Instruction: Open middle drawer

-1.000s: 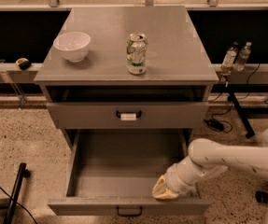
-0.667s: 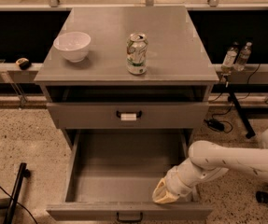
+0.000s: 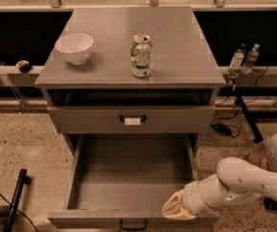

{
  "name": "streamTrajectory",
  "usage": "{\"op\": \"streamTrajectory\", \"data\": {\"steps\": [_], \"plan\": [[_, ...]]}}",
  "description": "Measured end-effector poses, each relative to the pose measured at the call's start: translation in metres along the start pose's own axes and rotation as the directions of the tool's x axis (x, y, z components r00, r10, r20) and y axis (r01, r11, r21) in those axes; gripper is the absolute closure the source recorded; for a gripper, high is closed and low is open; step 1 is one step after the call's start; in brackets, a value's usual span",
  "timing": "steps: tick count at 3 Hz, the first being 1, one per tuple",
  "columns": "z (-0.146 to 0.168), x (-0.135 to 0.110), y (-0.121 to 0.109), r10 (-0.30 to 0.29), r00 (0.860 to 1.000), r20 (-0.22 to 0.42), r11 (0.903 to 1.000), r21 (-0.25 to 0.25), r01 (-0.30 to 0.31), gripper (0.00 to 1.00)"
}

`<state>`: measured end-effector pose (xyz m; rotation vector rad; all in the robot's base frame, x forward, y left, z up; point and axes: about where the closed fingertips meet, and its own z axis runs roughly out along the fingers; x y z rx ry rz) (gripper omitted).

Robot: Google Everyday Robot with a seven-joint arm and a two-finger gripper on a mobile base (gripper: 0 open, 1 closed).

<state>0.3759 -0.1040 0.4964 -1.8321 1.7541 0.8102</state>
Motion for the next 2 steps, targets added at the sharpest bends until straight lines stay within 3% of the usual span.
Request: {"op": "streamTrajectory", "data": {"steps": [1,2], "plan": [[-0.043,-0.017,0.001,-0.052,0.995,0.085,0.9887,0.145,0.039,1.00],[-0.059,-0.007,0.010,-0.045,0.994,0.097,0.9805,0.195,0.025,0.84]]}}
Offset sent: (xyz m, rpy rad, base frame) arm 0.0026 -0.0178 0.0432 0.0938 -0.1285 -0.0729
